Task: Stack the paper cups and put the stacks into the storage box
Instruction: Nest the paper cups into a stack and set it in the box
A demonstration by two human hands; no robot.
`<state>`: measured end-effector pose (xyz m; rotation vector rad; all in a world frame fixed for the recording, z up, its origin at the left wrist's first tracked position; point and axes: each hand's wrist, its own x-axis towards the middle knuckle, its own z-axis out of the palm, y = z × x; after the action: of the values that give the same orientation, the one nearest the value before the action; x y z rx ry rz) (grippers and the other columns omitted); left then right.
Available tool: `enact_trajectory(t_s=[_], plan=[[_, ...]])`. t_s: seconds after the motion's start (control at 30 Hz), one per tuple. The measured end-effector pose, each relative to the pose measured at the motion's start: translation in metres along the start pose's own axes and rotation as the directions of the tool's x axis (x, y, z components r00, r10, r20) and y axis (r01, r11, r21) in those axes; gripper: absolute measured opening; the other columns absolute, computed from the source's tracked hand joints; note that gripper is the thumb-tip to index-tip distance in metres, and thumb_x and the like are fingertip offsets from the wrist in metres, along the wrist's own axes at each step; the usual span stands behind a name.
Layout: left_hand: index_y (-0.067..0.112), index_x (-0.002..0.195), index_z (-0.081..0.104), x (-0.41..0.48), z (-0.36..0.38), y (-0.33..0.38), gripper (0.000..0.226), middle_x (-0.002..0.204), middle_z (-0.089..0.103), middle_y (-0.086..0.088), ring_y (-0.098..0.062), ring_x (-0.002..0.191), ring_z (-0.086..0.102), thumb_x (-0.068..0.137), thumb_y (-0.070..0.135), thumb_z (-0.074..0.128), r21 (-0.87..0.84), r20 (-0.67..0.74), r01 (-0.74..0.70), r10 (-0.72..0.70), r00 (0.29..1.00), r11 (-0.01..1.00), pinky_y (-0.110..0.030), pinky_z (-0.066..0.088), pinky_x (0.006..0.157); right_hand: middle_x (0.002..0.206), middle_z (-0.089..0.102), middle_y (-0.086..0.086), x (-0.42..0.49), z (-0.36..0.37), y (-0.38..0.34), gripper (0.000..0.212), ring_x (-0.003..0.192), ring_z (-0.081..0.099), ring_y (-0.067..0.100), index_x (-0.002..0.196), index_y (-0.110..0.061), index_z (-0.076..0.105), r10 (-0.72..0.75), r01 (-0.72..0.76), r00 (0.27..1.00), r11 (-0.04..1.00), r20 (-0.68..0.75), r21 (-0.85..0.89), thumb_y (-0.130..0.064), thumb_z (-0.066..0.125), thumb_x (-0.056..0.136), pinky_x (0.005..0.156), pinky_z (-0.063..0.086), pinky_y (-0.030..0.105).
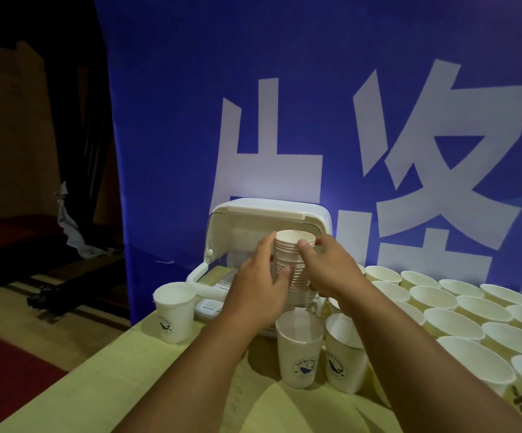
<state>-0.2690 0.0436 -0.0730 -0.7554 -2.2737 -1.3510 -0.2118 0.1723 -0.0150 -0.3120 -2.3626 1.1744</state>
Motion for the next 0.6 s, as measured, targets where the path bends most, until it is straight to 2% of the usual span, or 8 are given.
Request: enact_trajectory(t_s=[0.13, 0.2, 0.27, 0.37, 0.47, 0.6], plan=[[0.055, 0.150, 0.013, 0.002, -0.008, -0.007, 0.070, 0.154, 0.038, 0.010, -0.014, 0.133, 0.046, 0.099, 0.042, 0.060, -0.034, -0.082, -0.025, 0.023, 0.996, 0.999, -0.045, 0.053, 0.101, 0.123, 0.056, 0.001, 0.002, 0.014, -0.001, 0.040, 0.105, 0.061, 0.024, 0.132, -0.036, 0.041, -0.005, -0.002, 0.999, 0.981, 0.035, 0.192, -0.054, 0.045, 0.097, 0.090, 0.055, 0.047], [0.053, 0.151, 0.011, 0.005, -0.012, -0.014, 0.072, 0.156, 0.032, 0.008, -0.014, 0.134, 0.043, 0.100, 0.039, 0.060, -0.036, -0.134, -0.016, 0.011, 0.991, 0.999, -0.037, 0.050, 0.099, 0.116, 0.058, -0.001, 0.006, 0.026, -0.007, 0.033, 0.104, 0.062, 0.022, 0.125, -0.037, 0.042, -0.029, 0.005, 0.996, 0.960, 0.083, 0.280, -0.052, 0.048, 0.097, 0.092, 0.054, 0.048], [0.051, 0.152, 0.010, 0.007, -0.014, -0.021, 0.074, 0.157, 0.029, 0.005, -0.010, 0.130, 0.041, 0.100, 0.034, 0.061, -0.045, -0.161, 0.012, -0.019, 0.987, 0.999, -0.028, 0.045, 0.092, 0.117, 0.060, 0.002, 0.012, 0.038, -0.014, 0.033, 0.105, 0.062, 0.023, 0.126, -0.032, 0.042, -0.055, 0.007, 0.989, 0.943, 0.136, 0.332, -0.047, 0.050, 0.098, 0.094, 0.053, 0.048], [0.050, 0.149, 0.011, 0.009, -0.015, -0.028, 0.077, 0.152, 0.027, 0.006, -0.007, 0.120, 0.040, 0.098, 0.027, 0.065, -0.087, -0.143, 0.046, -0.058, 0.988, 0.995, -0.025, 0.045, 0.086, 0.120, 0.057, 0.008, 0.023, 0.051, -0.019, 0.029, 0.108, 0.061, 0.028, 0.125, -0.023, 0.041, -0.032, -0.045, 0.983, 0.916, 0.183, 0.398, -0.038, 0.049, 0.101, 0.094, 0.053, 0.051], [0.047, 0.145, 0.020, 0.015, -0.017, -0.033, 0.068, 0.151, 0.029, 0.005, -0.008, 0.118, 0.042, 0.097, 0.029, 0.065, -0.131, -0.105, 0.081, -0.095, 0.990, 0.988, -0.026, 0.043, 0.087, 0.114, 0.058, 0.012, 0.036, 0.061, -0.016, 0.020, 0.106, 0.062, 0.034, 0.118, -0.017, 0.043, 0.052, -0.142, 0.978, 0.874, 0.201, 0.465, -0.029, 0.048, 0.103, 0.091, 0.053, 0.055], [0.045, 0.145, 0.026, 0.025, -0.020, -0.036, 0.065, 0.150, 0.035, 0.008, -0.010, 0.121, 0.043, 0.096, 0.025, 0.064, -0.123, -0.074, 0.135, -0.145, 0.987, 0.983, -0.031, 0.045, 0.092, 0.114, 0.055, 0.014, 0.052, 0.074, -0.008, 0.015, 0.103, 0.063, 0.031, 0.115, -0.015, 0.042, 0.136, -0.228, 0.966, 0.846, 0.219, 0.482, -0.018, 0.048, 0.102, 0.088, 0.056, 0.050]])
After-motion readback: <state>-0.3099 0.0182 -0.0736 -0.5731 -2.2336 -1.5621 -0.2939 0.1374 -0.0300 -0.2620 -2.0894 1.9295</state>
